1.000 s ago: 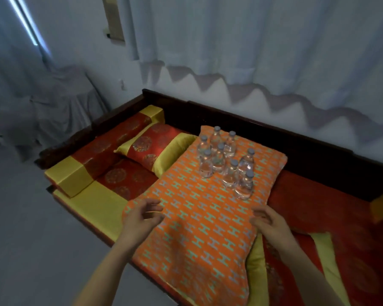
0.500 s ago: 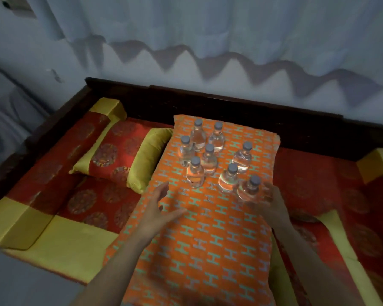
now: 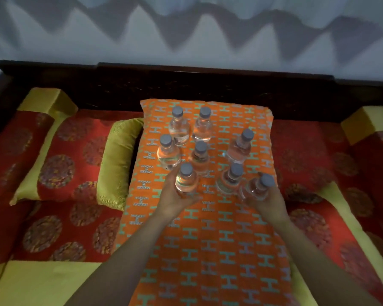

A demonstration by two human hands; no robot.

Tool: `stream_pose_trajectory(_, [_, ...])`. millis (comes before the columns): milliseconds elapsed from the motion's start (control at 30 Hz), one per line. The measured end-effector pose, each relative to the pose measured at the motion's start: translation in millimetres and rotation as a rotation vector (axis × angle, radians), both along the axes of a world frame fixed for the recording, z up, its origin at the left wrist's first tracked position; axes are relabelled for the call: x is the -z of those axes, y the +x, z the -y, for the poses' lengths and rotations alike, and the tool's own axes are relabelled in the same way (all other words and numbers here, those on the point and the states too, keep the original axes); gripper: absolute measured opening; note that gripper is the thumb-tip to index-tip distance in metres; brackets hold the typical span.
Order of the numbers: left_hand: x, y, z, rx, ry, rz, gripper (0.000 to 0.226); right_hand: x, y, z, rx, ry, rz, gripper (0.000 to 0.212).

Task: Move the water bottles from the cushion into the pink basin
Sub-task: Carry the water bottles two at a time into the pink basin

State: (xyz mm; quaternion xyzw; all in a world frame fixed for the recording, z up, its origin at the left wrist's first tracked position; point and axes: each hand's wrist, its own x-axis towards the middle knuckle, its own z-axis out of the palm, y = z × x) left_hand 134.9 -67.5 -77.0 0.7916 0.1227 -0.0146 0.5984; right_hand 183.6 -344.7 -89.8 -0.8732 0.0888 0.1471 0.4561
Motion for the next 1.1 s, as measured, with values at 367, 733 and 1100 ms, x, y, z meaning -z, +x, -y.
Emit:
stream_pose_trajectory(367, [16,15,-8,-0.04,0.101,0.004,0.075,1,-11,-6,0.069,0.008,0.178,0.063])
stream_pose_trajectory(733, [-27,12,-42,0.006,0.026,0.034,0.066,-59,-29,-22,0.205,0.213,0.277,0.063])
stream_pose_trajectory(1100, [-117,19,-18,0.172,0.032,0.194,0.069,-135,-62,-3,0.344,0.257,0.452,0.068])
